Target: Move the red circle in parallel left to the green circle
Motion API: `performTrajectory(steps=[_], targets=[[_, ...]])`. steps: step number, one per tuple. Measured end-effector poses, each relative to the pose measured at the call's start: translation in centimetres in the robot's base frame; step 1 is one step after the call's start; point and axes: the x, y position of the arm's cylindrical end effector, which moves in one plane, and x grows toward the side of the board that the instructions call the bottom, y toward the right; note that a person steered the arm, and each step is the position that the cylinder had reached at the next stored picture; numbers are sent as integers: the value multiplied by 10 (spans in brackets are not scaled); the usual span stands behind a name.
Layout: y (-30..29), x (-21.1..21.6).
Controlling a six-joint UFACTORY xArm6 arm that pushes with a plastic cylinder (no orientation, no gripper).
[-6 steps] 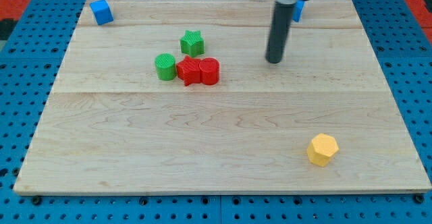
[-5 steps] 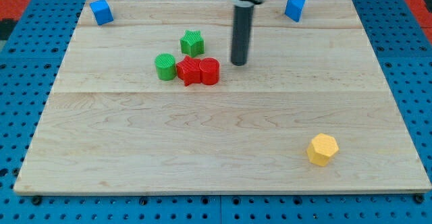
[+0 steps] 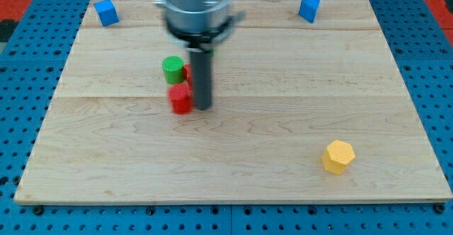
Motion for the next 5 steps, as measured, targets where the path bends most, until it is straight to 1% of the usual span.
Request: performTrajectory(steps=[1,2,5], targets=[[-91,-4],[-126,-19],[-134,-20]])
